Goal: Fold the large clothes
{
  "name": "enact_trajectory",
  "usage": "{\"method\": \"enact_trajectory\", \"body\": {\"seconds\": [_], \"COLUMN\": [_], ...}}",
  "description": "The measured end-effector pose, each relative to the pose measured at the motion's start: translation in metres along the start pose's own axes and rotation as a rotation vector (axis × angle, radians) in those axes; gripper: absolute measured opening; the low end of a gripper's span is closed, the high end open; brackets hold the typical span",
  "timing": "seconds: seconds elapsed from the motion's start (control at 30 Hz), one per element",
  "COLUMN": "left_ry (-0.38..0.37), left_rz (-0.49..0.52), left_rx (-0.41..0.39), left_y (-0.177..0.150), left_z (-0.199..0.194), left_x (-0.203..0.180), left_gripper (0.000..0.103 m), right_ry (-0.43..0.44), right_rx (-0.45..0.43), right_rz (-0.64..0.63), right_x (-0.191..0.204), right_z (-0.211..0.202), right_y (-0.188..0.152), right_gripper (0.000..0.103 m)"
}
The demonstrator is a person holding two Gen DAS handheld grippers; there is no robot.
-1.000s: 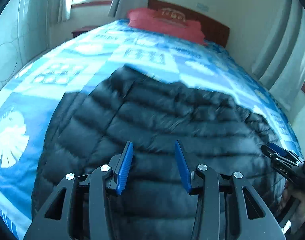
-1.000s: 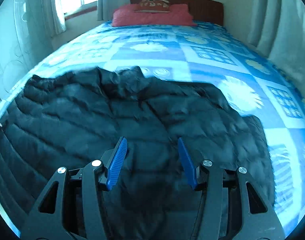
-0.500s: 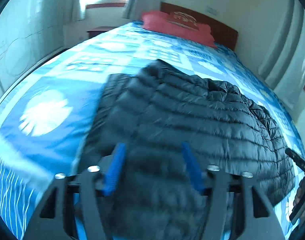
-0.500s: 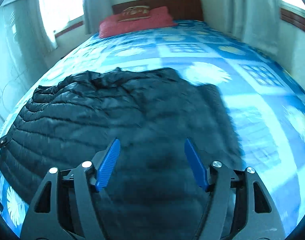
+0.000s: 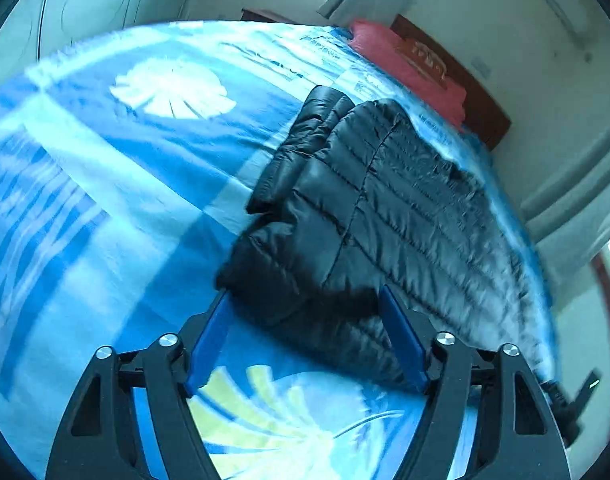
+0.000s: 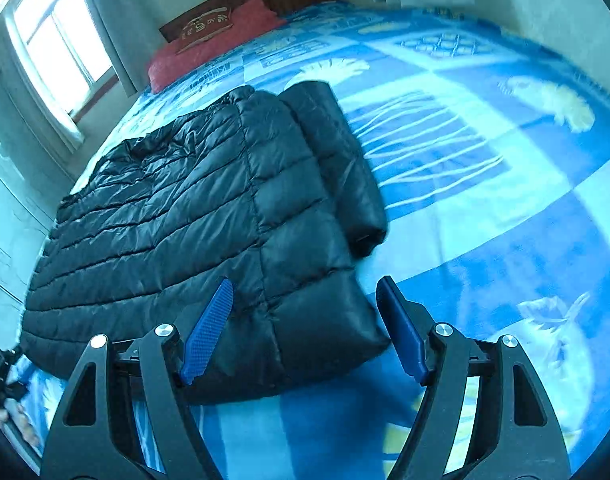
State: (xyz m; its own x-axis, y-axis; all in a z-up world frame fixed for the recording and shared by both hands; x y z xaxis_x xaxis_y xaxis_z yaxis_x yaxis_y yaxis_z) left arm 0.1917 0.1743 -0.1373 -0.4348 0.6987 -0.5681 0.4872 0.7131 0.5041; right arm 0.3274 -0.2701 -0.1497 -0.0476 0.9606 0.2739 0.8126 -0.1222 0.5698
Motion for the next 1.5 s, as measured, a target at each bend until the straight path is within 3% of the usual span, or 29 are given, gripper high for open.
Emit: {"method": "enact_trajectory", "body": {"seconds": [0.1,0.13,0.17,0.3,0.37,0.5,1.5], "left_ry": [-0.058,-0.061,-0.059,-0.046,-0.056,-0.065,-0.072], "left_rz": [-0.099,-0.124,-0.138,-0.09,-0.08,-0.08,-0.076], "left_rx": [-0.004,-0.003,-0.006,-0.023,-0.032,-0.038,-0.014], "left_y": [0.005,0.006,0.006,0.006,0.004,0.003,-0.044], "left_z": [0.013,0.017,0.02,0.019,0.015,0.008,-0.063], "left_x": [0.008,0.01,0.012,0.002,-0.001,-0.003,0.02], "left_gripper": [0.076,0.073,0.062,0.042,0.034,0.028,0.026], "right_ry": [0.023,0.03,0.035,0.069,0.087,0.103,0.152], "right_rx": [0.006,0.007,0.005,-0.013,-0.021,-0.038,-0.009], "right_rz": [0.035,0.044,0.05,0.062,0.066,0.066,0.011], "right_x": [0.001,0.001,0.001,0.003,0.004,0.007,-0.011], "right_z": [0.009,0.011,0.011,0.007,0.003,-0.005,-0.064], "right_y": [-0.001,-0.002,-0.001,-0.001,0.0,0.0,-0.046], "right_gripper": [0.073,0.069,0.061,0.037,0.03,0.022,0.019]}}
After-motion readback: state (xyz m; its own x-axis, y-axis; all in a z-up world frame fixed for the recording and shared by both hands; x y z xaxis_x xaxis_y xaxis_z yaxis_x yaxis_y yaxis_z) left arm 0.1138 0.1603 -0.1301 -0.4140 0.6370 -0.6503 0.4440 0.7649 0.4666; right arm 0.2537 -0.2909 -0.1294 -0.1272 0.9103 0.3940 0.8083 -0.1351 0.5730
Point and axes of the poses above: each gripper's, at about its wrist camera, not at the fingertips, and z roughly the way its jaws point, x to its left, y to its top, the point moved 4 cm from there along z, roughly the way its jaws point, and after that the axes turned 5 degrees about -y, right-handed, at the moved point
